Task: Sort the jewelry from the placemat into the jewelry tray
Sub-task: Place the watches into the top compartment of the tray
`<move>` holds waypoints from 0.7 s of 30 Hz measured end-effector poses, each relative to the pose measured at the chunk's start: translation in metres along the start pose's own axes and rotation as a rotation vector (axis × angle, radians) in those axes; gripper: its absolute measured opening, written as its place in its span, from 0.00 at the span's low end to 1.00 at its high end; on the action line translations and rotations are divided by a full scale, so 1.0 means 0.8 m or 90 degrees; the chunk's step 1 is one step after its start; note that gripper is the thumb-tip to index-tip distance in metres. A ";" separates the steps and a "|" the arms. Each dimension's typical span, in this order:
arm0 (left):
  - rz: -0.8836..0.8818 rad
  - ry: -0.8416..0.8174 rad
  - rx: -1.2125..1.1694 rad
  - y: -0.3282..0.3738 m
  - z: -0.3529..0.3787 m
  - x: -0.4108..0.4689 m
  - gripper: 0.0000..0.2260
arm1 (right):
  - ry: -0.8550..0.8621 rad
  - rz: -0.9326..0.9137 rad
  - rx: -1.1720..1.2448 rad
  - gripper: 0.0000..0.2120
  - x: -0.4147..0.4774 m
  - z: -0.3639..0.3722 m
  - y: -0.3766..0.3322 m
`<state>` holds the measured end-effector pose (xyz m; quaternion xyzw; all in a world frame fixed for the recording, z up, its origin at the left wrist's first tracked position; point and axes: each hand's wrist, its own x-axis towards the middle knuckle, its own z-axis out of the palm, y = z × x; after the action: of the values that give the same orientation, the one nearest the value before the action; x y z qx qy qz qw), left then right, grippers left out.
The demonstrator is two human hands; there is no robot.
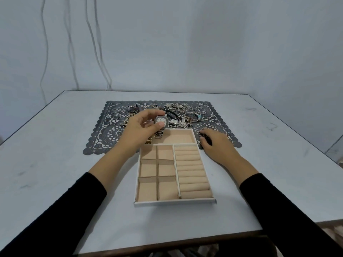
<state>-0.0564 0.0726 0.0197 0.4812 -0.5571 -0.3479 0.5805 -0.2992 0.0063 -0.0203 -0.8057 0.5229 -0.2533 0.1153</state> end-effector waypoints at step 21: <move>0.027 -0.017 0.144 -0.017 0.003 -0.009 0.13 | 0.014 -0.014 0.004 0.14 0.001 0.002 0.000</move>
<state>-0.0577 0.0746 0.0042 0.5271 -0.6103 -0.2772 0.5223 -0.2981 0.0058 -0.0211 -0.8081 0.5143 -0.2654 0.1092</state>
